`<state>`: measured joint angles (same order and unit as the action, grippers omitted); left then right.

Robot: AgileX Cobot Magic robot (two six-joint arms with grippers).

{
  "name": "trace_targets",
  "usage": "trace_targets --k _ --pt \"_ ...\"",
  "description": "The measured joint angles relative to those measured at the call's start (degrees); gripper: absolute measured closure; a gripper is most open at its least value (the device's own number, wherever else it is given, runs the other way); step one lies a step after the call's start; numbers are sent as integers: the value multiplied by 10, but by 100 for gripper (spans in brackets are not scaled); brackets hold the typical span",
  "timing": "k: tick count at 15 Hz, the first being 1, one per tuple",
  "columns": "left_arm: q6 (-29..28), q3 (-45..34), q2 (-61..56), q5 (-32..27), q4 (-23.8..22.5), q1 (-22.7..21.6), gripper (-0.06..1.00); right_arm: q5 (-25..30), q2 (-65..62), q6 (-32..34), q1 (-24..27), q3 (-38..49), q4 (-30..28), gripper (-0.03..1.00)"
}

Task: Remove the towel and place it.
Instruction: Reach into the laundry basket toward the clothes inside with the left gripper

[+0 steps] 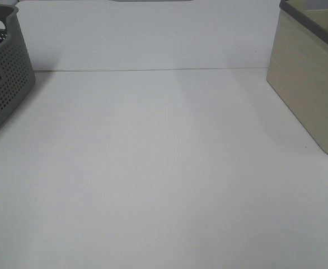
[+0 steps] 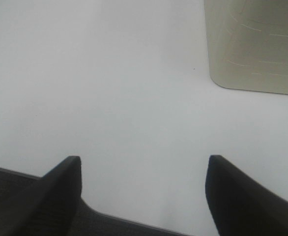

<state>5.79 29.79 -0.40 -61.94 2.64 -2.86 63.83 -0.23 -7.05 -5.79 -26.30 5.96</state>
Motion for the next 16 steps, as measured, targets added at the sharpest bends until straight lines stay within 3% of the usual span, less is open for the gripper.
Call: trace_targets --k 16 --pt "0 0 0 0 1 0 -5 0 0 0 0 0 0 27"
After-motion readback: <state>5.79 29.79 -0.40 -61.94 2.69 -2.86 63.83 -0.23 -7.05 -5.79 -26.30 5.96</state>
